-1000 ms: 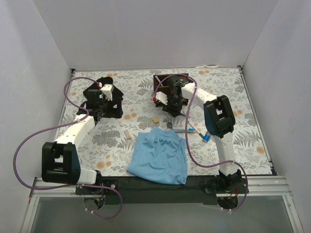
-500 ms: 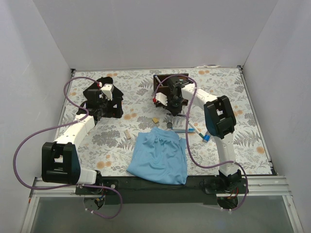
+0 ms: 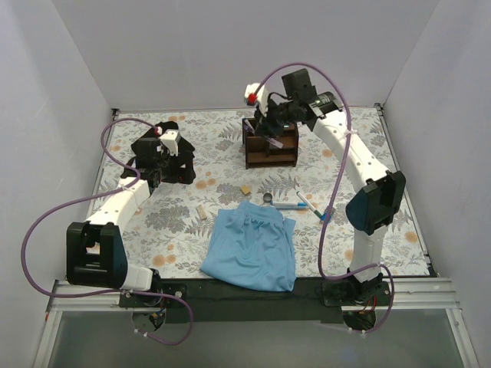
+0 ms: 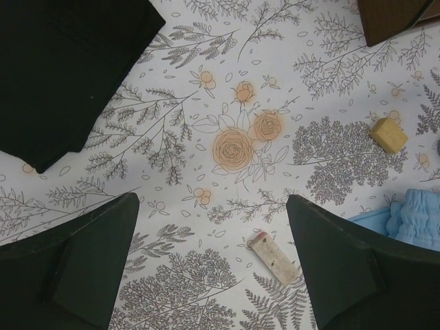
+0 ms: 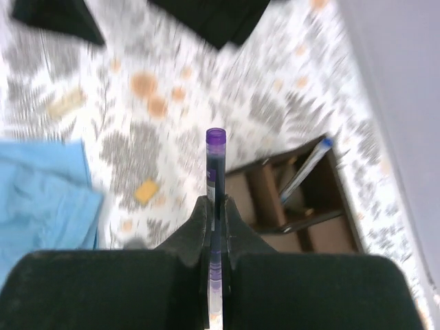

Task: Sort the stationery into containers
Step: Pick up the pen from the center of the board, then place the pen in the storage box, then pick up the pen from the center of the board, then place the pen in the storage box, then pick up the pen from the center of the board.

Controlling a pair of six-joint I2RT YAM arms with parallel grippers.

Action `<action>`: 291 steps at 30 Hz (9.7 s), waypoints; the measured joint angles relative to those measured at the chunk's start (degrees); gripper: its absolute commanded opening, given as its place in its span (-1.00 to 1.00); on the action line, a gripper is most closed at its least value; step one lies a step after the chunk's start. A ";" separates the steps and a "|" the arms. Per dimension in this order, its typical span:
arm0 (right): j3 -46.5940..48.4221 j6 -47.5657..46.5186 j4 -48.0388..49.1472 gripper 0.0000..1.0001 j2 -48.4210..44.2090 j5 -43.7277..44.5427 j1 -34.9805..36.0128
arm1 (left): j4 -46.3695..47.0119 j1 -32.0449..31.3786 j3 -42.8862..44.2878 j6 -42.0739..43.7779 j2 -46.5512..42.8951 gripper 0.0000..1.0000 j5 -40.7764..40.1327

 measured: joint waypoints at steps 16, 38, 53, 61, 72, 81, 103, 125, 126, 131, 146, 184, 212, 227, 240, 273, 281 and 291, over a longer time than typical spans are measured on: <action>-14.75 38.71 57.70 -0.97 3.10 -10.40 -5.92 | -3.98 0.00 9.11 2.47 11.02 0.78 0.96; -13.11 42.69 69.85 -0.68 11.93 -11.63 -7.69 | -8.70 0.00 12.81 6.45 13.99 0.77 -0.24; -18.10 37.70 66.27 -0.03 10.40 -10.05 -7.93 | -6.49 0.00 13.44 5.81 15.04 0.76 -0.11; -20.55 13.90 35.32 0.25 -8.04 -9.77 -9.68 | 1.14 0.00 6.88 4.61 11.78 0.78 -0.92; -35.23 -12.50 2.67 0.05 -12.59 0.94 -7.52 | 6.64 0.00 2.27 0.22 4.39 0.78 0.81; -38.45 -17.35 -2.19 -0.01 -7.37 7.23 -2.03 | 7.96 0.00 1.11 -0.39 3.87 0.78 0.90; -38.34 -19.34 4.31 -0.12 0.90 13.81 0.52 | 6.58 0.00 0.98 -1.49 3.89 0.78 0.61; -42.71 -11.91 11.87 -0.97 -2.56 19.63 5.29 | 6.14 0.00 1.01 -1.49 4.83 0.77 0.68; -42.69 -11.74 11.39 -0.97 -3.06 20.04 5.29 | 6.16 0.00 1.01 -1.49 4.83 0.77 0.70; -33.42 -10.82 5.20 -0.97 -4.74 20.50 3.91 | 6.47 0.00 1.38 -1.51 5.57 0.77 1.03; 5.77 18.51 17.07 -0.97 5.77 -5.53 -10.21 | 6.03 0.00 6.99 -1.07 9.16 0.75 1.95; -7.61 41.75 60.37 -0.06 16.83 -10.12 -8.90 | -4.15 0.00 17.09 4.94 18.80 0.75 -1.57; -26.12 24.61 11.82 0.10 -10.86 5.20 -29.20 | 6.67 0.00 4.68 3.17 5.75 0.74 5.35; -41.18 44.74 4.46 0.14 -9.84 18.34 -31.52 | 7.58 0.00 2.14 1.79 2.10 0.73 6.23; -39.15 49.22 4.72 0.01 0.50 21.97 -32.65 | 3.41 0.00 2.19 1.95 1.86 0.73 4.52; -22.93 49.99 6.40 -0.05 11.41 23.02 -25.68 | 2.03 0.00 5.86 2.40 7.52 0.72 4.17; -21.53 49.83 6.25 -0.31 12.37 26.58 -24.85 | 1.46 0.00 5.86 2.45 7.54 0.72 4.02; -20.74 48.15 5.75 -0.88 13.03 33.46 -22.36 | 0.76 0.00 7.23 2.45 7.93 0.73 4.02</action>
